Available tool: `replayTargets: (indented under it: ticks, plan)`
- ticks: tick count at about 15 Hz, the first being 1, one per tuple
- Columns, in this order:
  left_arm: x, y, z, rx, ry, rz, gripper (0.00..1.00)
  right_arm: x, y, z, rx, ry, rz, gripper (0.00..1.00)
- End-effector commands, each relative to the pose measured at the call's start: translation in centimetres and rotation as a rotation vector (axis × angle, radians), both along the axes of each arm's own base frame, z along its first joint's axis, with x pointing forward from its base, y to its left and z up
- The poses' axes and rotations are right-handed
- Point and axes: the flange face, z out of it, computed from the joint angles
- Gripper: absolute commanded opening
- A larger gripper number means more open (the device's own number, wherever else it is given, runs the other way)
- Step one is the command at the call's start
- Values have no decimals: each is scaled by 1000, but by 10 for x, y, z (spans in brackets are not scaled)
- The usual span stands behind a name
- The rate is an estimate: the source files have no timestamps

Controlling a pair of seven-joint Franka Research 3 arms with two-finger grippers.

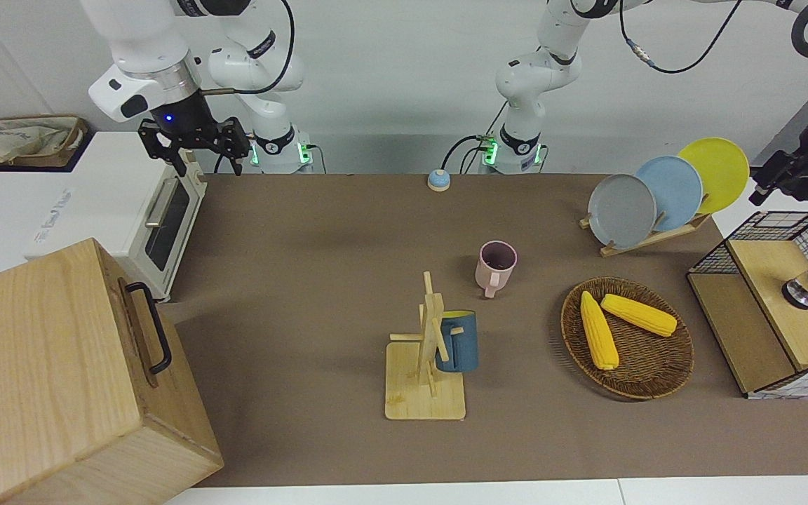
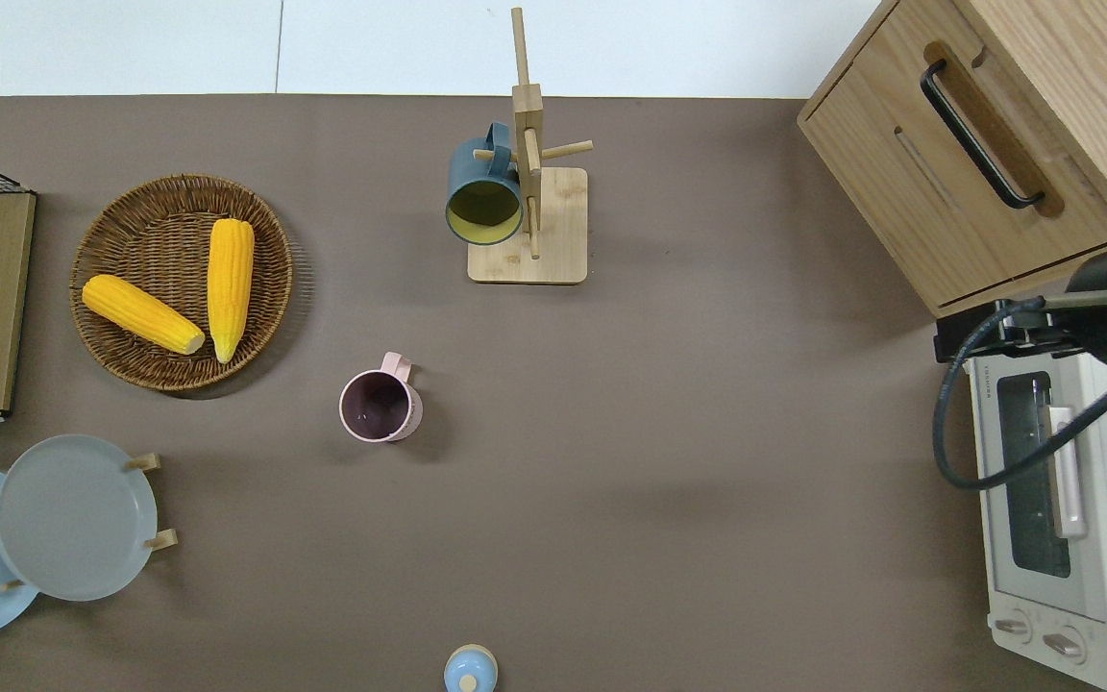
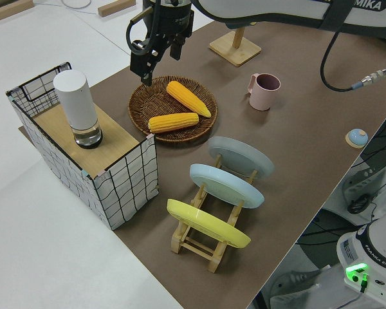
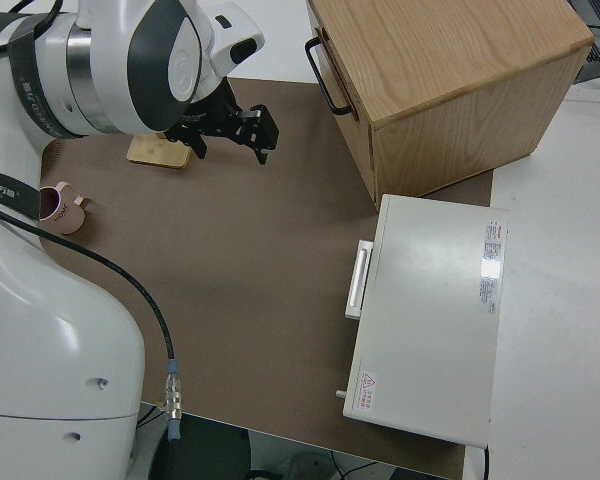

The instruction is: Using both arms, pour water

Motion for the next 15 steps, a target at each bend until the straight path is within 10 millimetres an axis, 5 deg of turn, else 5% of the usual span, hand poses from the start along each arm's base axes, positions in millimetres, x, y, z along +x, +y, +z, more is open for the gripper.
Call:
replayTargets:
  ticks: [1, 5, 15]
  plan:
    - [1, -43, 8, 16, 36, -49, 1000, -6, -1, 0, 24, 6, 15, 990]
    - [-1, -102, 27, 18, 45, -123, 1000, -6, -1, 0, 24, 6, 15, 990]
    - [3, -269, 8, 25, 151, -345, 1000, -6, -1, 0, 24, 6, 15, 990]
